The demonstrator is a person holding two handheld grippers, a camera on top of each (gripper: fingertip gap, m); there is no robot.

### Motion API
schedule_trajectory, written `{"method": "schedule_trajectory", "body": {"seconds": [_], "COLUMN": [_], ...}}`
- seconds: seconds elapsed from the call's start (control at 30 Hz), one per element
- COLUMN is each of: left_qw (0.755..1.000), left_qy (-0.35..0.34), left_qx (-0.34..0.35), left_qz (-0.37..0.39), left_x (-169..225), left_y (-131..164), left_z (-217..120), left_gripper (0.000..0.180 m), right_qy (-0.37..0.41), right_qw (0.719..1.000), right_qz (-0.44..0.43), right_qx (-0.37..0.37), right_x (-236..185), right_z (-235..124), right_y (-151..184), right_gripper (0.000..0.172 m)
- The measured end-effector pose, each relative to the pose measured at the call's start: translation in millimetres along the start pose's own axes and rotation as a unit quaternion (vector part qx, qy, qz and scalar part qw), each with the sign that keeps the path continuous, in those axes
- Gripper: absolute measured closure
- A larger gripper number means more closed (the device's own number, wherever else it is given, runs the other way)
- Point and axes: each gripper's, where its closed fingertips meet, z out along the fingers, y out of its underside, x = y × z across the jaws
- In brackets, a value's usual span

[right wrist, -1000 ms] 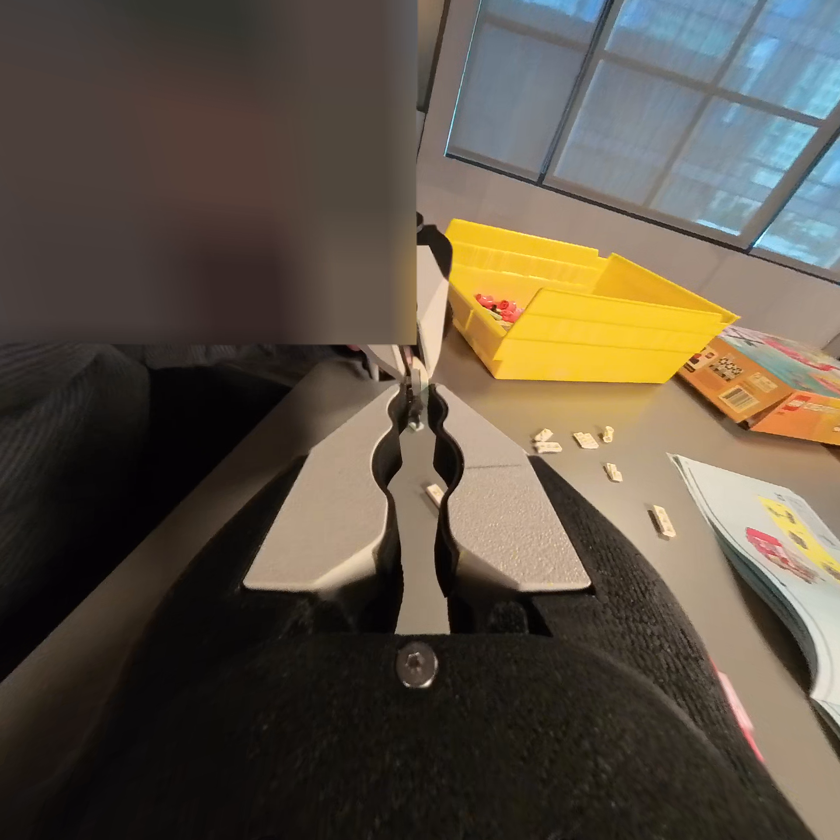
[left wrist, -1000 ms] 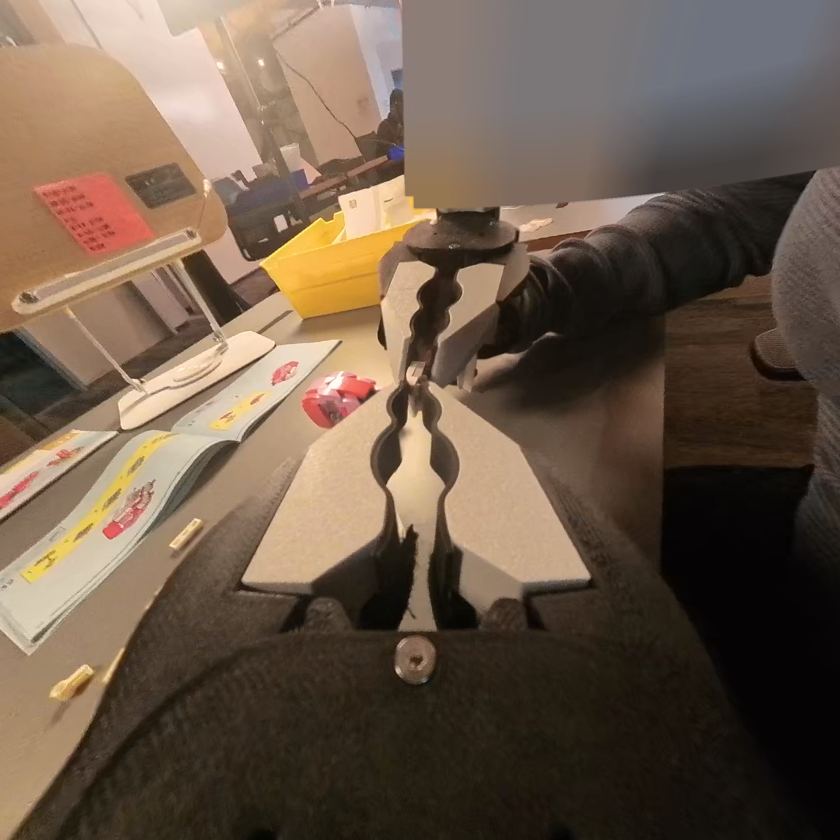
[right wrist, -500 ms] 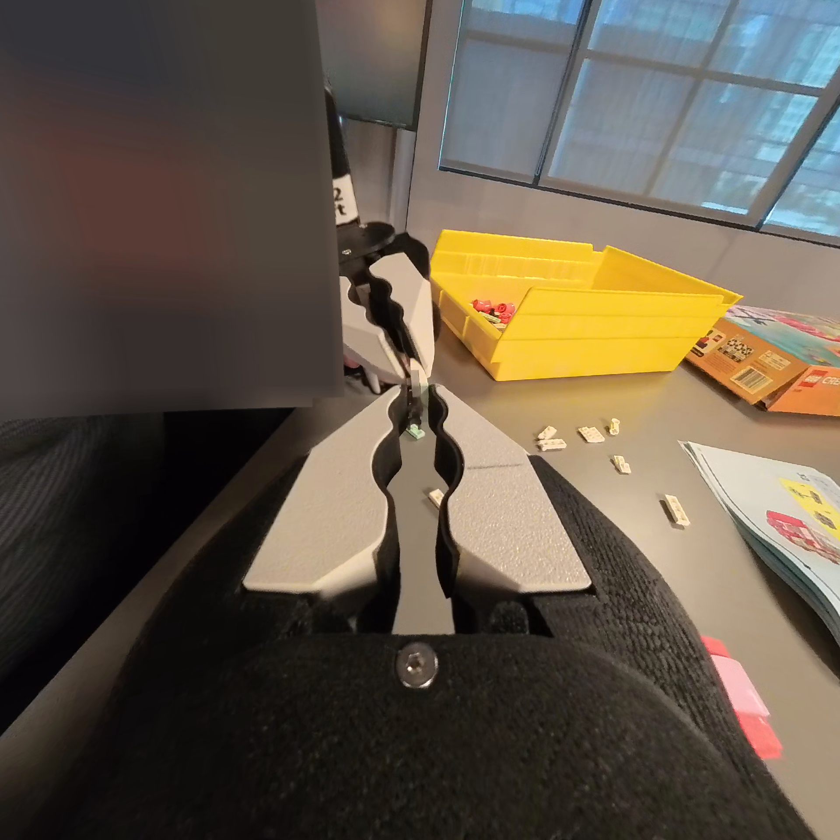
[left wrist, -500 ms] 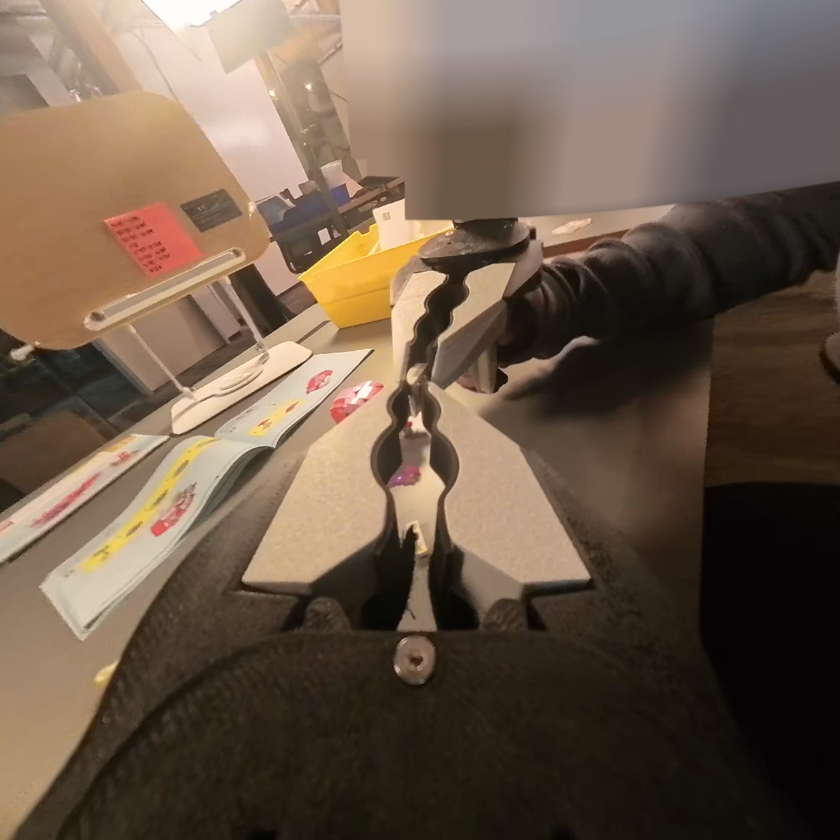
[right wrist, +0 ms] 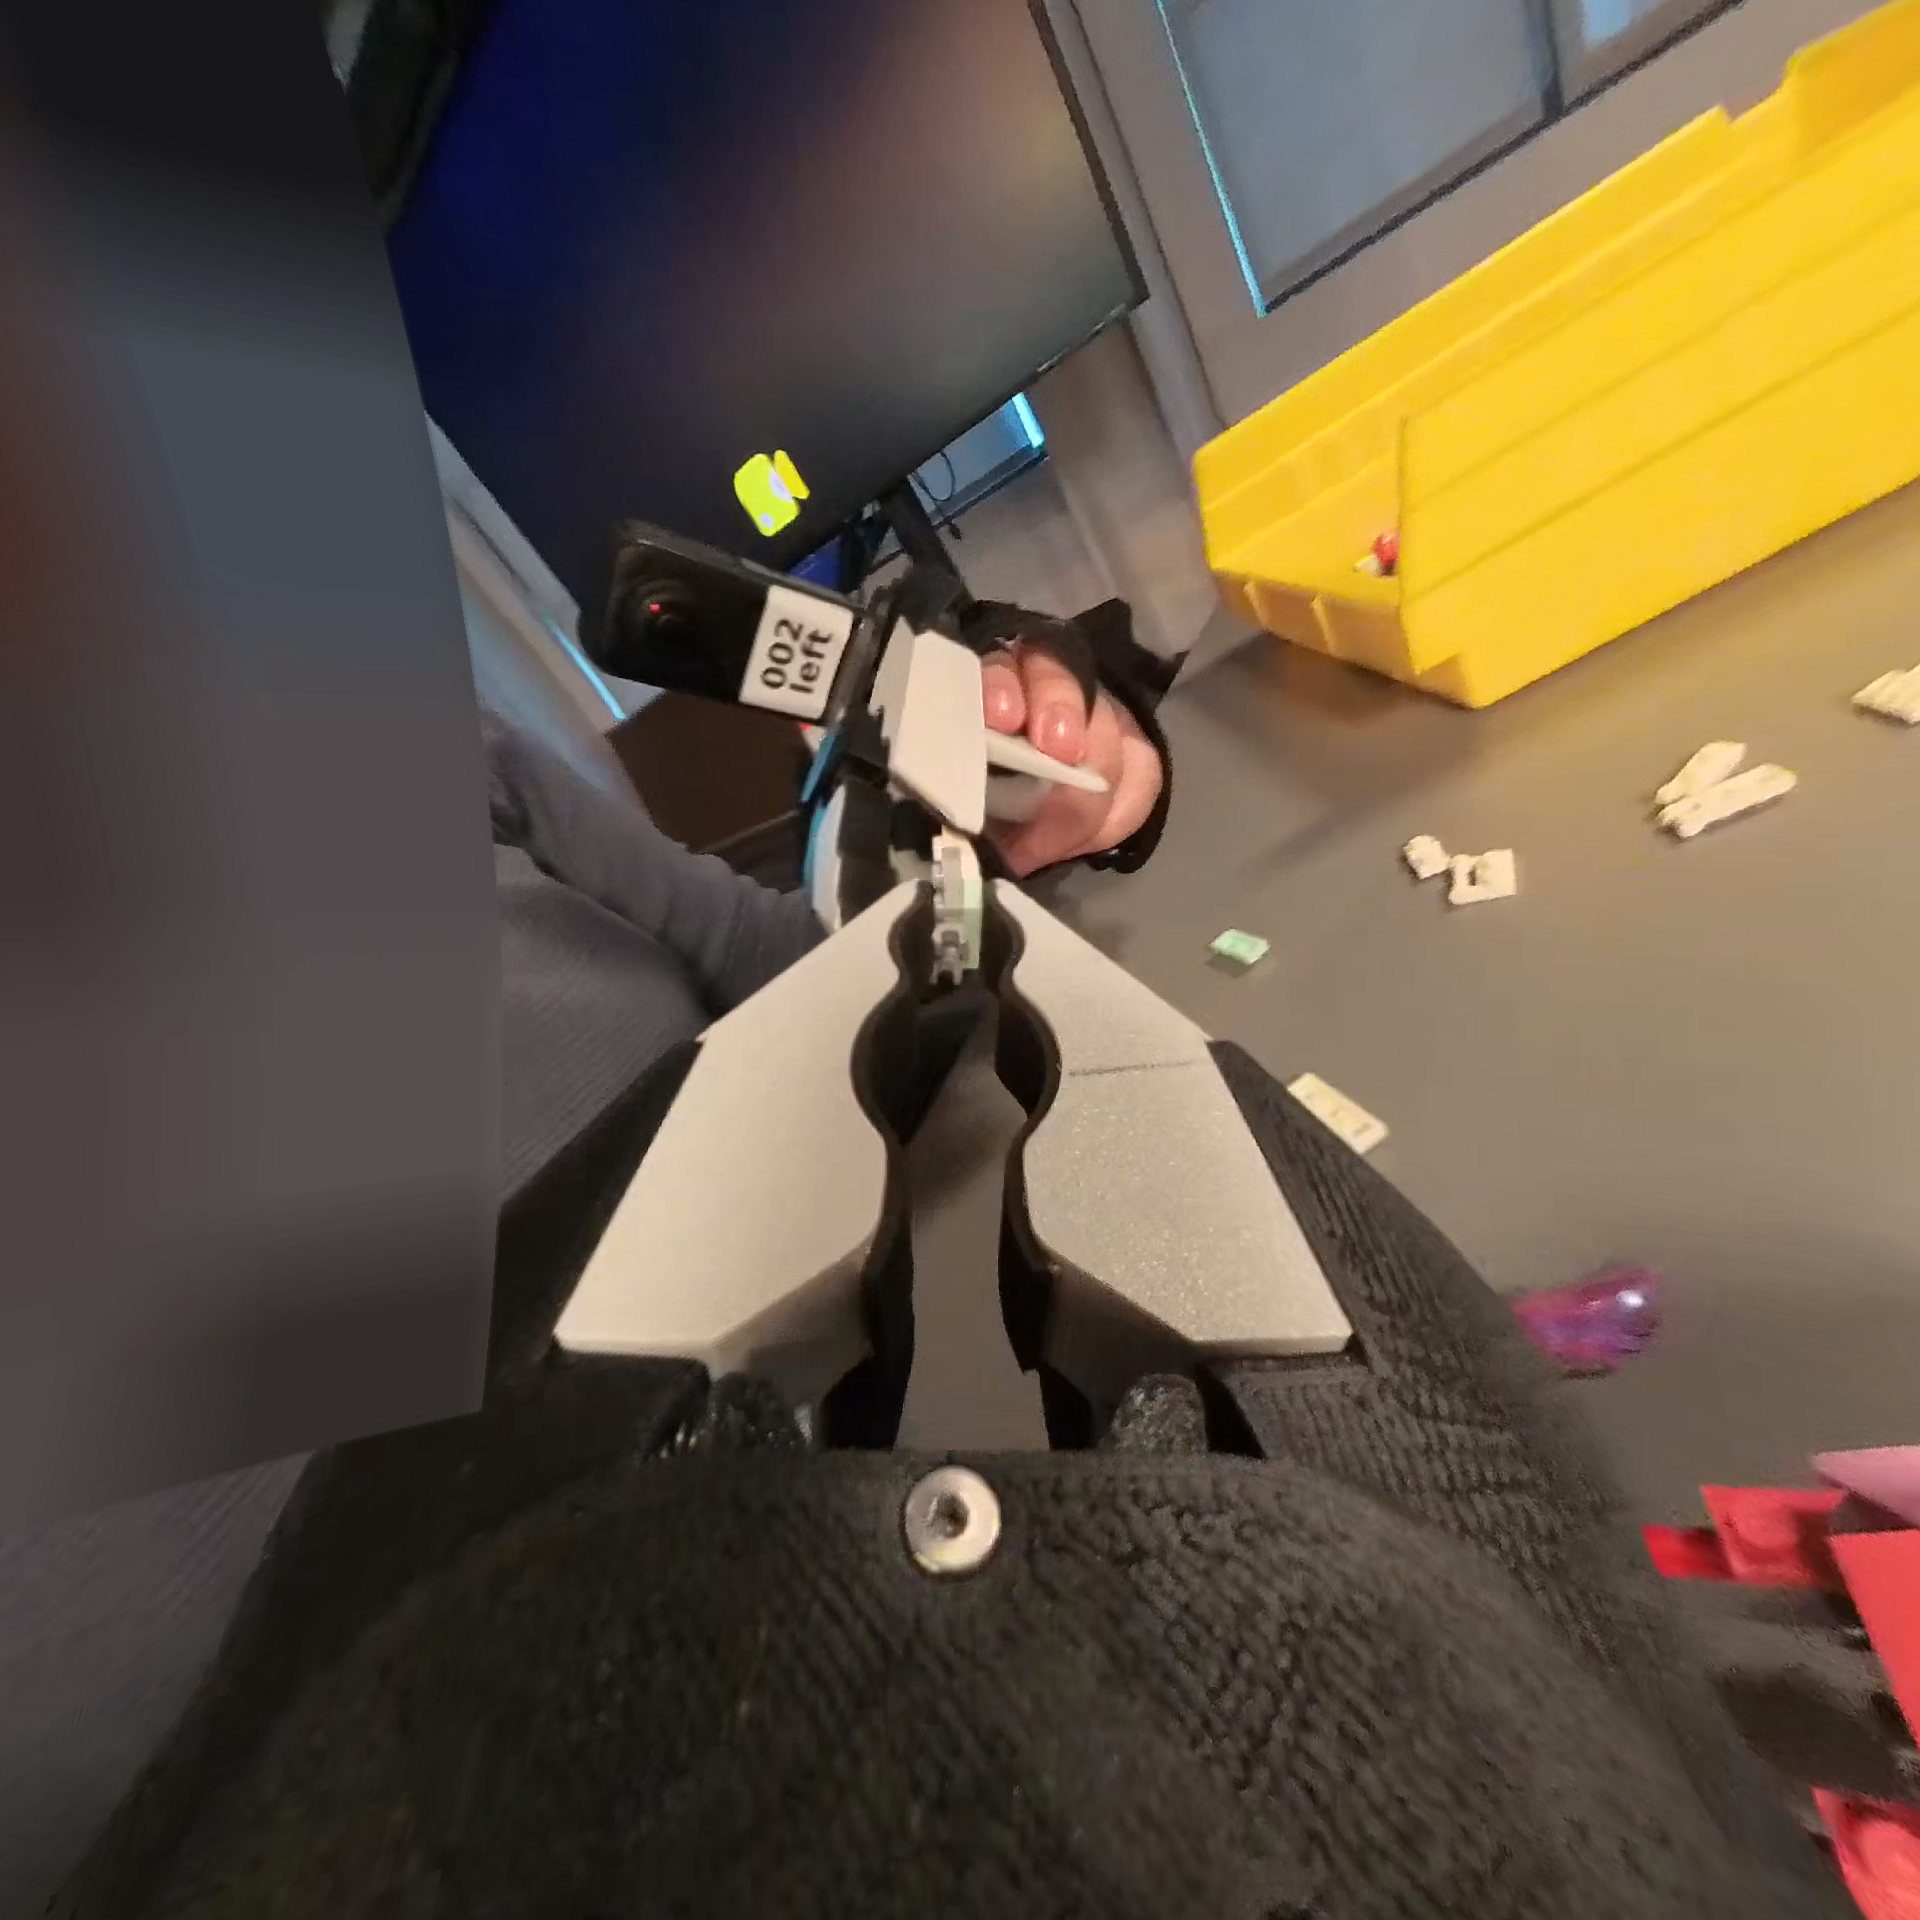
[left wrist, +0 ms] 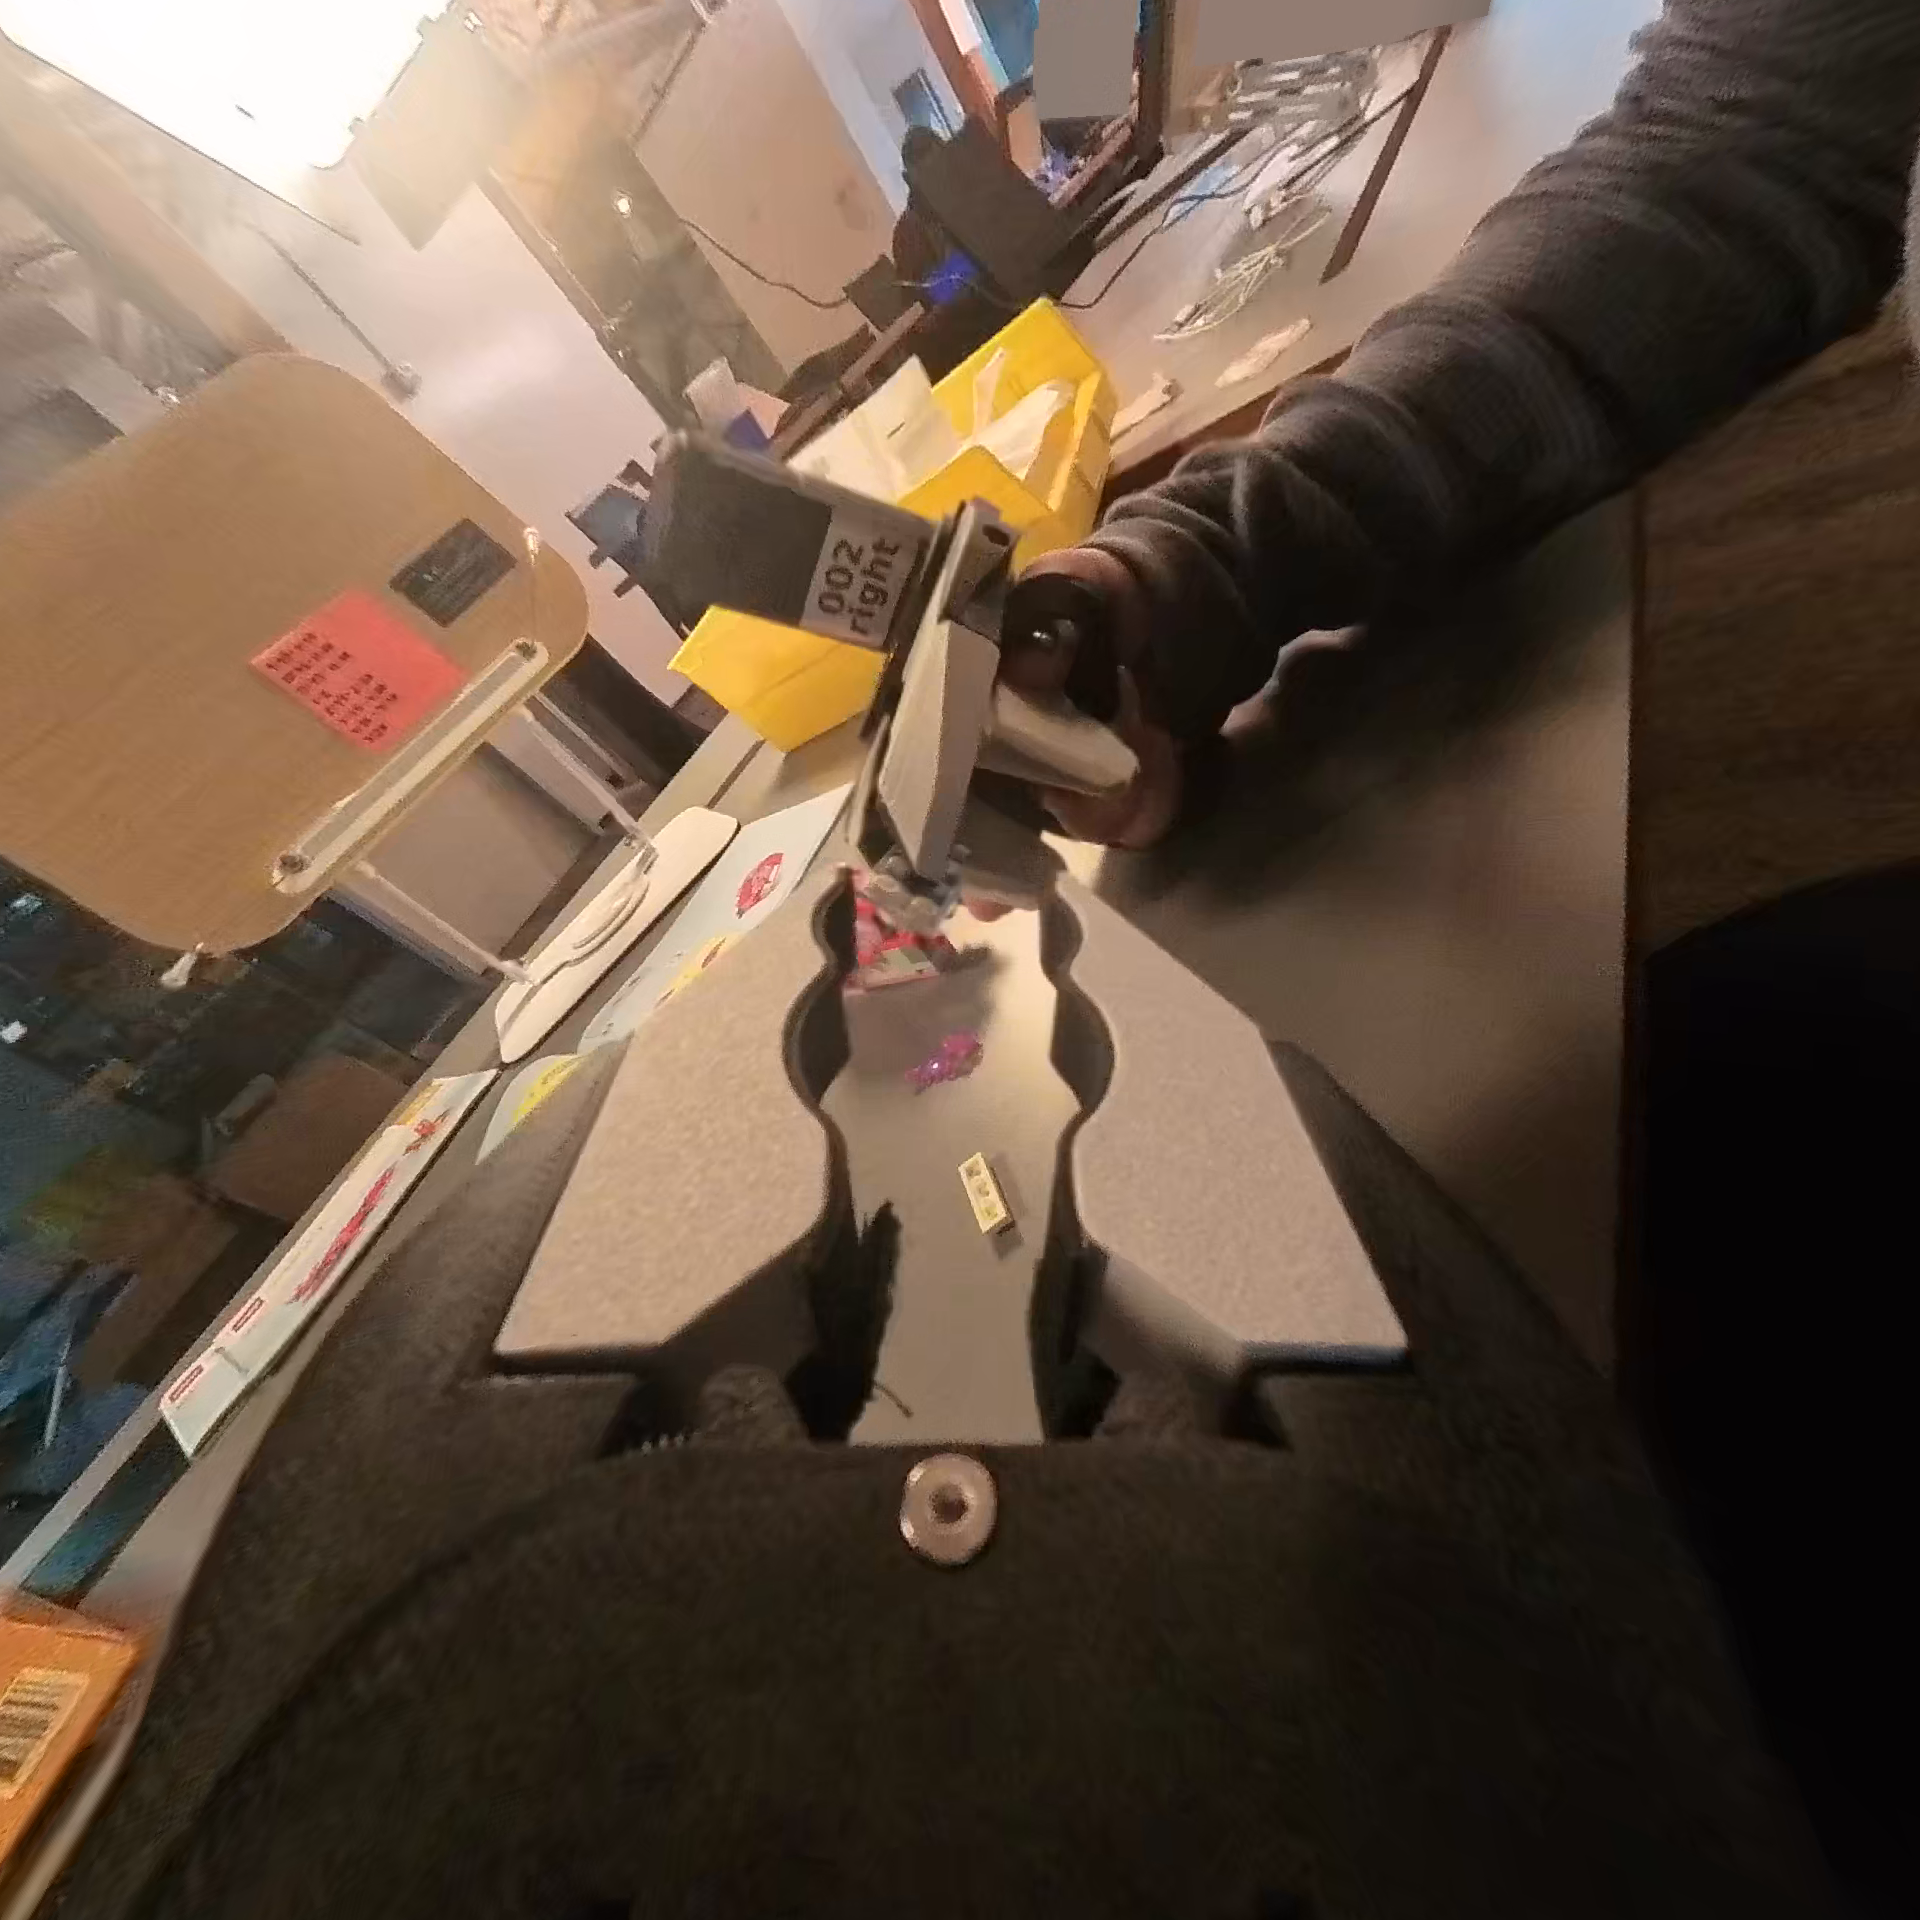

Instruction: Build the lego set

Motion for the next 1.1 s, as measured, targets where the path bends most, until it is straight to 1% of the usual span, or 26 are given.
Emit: {"method": "schedule_trajectory", "body": {"seconds": [0.07, 0.2, 0.27, 0.33, 0.4, 0.47, 0.5, 0.53, 0.57, 0.63, 0.67, 0.7, 0.73, 0.77, 0.8, 0.87, 0.9, 0.97, 1.03, 1.1], "left_qw": [1.0, 1.0, 1.0, 0.999, 0.997, 0.995, 0.993, 0.992, 0.989, 0.982, 0.977, 0.972, 0.968, 0.963, 0.959, 0.955, 0.955, 0.955, 0.956, 0.958], "left_qy": [0.002, 0.005, 0.025, 0.025, 0.016, 0.011, 0.007, 0.0, -0.008, -0.019, -0.027, -0.028, -0.025, -0.023, -0.02, -0.015, -0.012, -0.014, -0.017, -0.027], "left_qx": [0.009, -0.005, -0.011, -0.017, -0.025, -0.029, -0.037, -0.048, -0.06, -0.089, -0.099, -0.103, -0.102, -0.103, -0.108, -0.112, -0.107, -0.086, -0.062, -0.02], "left_qz": [-0.004, 0.01, -0.017, -0.042, -0.07, -0.096, -0.108, -0.119, -0.131, -0.166, -0.186, -0.208, -0.228, -0.247, -0.261, -0.273, -0.277, -0.283, -0.286, -0.286], "left_x": [0, 2, 4, 1, -4, -8, -11, -14, -18, -26, -31, -34, -37, -38, -40, -40, -40, -42, -45, -52], "left_y": [-2, 1, 4, 7, 12, 17, 21, 26, 32, 45, 51, 55, 57, 60, 65, 72, 73, 72, 67, 58], "left_z": [-1, 0, -1, -2, -4, -10, -13, -18, -22, -33, -39, -45, -51, -56, -60, -67, -69, -71, -73, -76], "left_gripper": [0.153, 0.163, 0.164, 0.164, 0.164, 0.164, 0.164, 0.164, 0.164, 0.164, 0.164, 0.164, 0.164, 0.164, 0.164, 0.164, 0.164, 0.164, 0.164, 0.164], "right_qy": [-0.017, -0.032, -0.029, -0.013, -0.01, 0.008, 0.027, 0.053, 0.072, 0.124, 0.153, 0.18, 0.201, 0.216, 0.226, 0.219, 0.216, 0.224, 0.24, 0.267], "right_qw": [1.0, 0.998, 0.998, 0.998, 1.0, 1.0, 0.997, 0.992, 0.985, 0.964, 0.951, 0.941, 0.935, 0.935, 0.938, 0.949, 0.951, 0.945, 0.932, 0.915], "right_qz": [0.025, 0.046, 0.053, 0.047, 0.019, -0.027, -0.058, -0.094, -0.135, -0.216, -0.252, -0.277, -0.287, -0.28, -0.262, -0.225, -0.218, -0.226, -0.261, -0.299], "right_qx": [-0.005, -0.024, -0.036, -0.029, -0.012, 0.011, 0.033, 0.059, 0.078, 0.096, 0.091, 0.074, 0.052, 0.029, 0.006, -0.028, -0.04, -0.068, -0.072, -0.046], "right_x": [-3, -6, -5, 0, -2, -2, 0, 1, 0, 1, 3, 8, 13, 19, 24, 26, 26, 31, 34, 38], "right_z": [1, 3, 4, 5, 4, 1, -1, -4, -7, -13, -14, -14, -12, -8, -2, 14, 23, 36, 43, 46], "right_y": [2, 8, 11, 10, 3, -6, -15, -24, -32, -42, -43, -40, -36, -29, -21, -5, 2, 14, 11, 0], "right_gripper": [0.165, 0.165, 0.165, 0.164, 0.144, 0.136, 0.131, 0.124, 0.121, 0.123, 0.126, 0.133, 0.141, 0.146, 0.145, 0.143, 0.142, 0.143, 0.142, 0.143]}}
